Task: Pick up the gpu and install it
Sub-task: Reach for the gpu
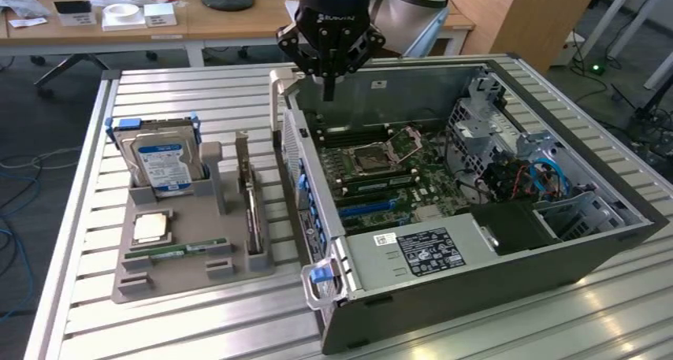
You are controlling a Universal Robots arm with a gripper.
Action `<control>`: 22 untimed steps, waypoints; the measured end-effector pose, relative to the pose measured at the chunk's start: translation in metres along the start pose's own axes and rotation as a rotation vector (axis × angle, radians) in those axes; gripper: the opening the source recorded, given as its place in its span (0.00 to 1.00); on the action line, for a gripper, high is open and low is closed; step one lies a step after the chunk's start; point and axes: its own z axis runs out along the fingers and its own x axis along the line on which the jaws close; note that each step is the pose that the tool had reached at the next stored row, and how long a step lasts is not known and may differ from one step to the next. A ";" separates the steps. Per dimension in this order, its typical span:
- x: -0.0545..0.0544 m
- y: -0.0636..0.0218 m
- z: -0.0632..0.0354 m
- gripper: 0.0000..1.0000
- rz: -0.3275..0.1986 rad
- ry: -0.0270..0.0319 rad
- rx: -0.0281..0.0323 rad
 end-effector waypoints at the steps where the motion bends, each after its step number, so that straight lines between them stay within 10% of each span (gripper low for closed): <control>1: 0.002 -0.0001 0.0000 0.11 0.000 0.0000 0.0000; 22: 0.037 -0.0027 -0.0006 0.11 0.000 0.0000 0.0000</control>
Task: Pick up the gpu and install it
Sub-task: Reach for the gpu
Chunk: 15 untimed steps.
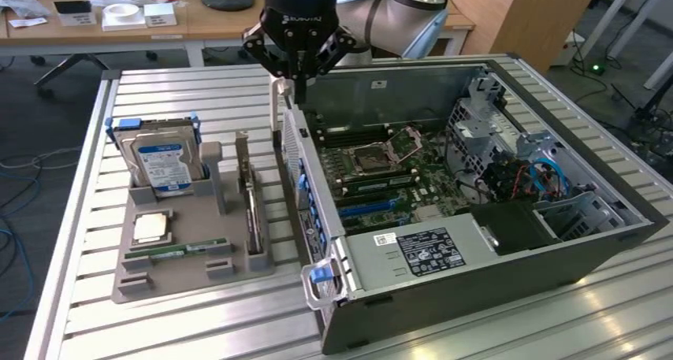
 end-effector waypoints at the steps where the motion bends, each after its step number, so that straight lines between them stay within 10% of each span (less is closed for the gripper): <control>1: 0.001 -0.0001 0.0000 0.11 0.000 0.0000 0.0000; 15: 0.019 -0.0014 -0.0004 0.11 0.000 0.0001 0.0000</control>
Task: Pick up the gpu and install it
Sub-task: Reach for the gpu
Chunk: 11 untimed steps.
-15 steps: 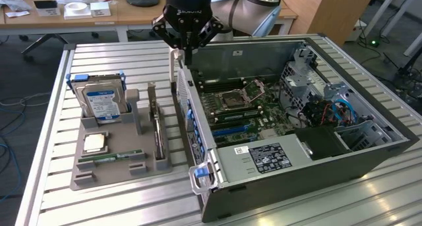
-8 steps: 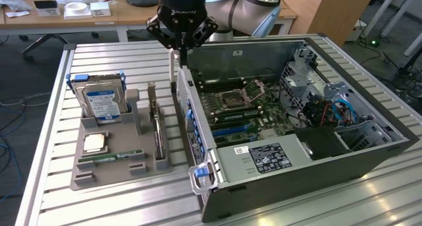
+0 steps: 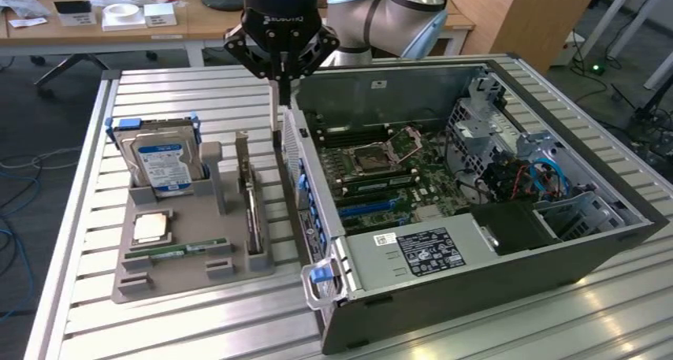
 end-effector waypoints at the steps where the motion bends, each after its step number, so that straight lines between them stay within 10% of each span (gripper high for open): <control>1: 0.001 -0.0001 0.0000 0.11 0.000 0.0000 0.0000; 11: 0.013 -0.0010 -0.0003 0.11 0.000 -0.0001 -0.0001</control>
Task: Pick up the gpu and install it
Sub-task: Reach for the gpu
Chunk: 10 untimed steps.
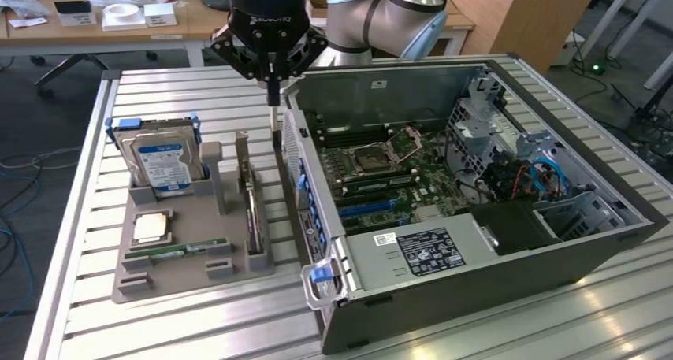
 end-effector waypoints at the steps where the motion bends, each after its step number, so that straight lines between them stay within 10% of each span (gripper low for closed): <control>1: 0.002 -0.0001 -0.0001 0.11 0.000 0.0000 0.0000; 10: 0.018 -0.0013 -0.0004 0.11 0.000 0.0000 0.0000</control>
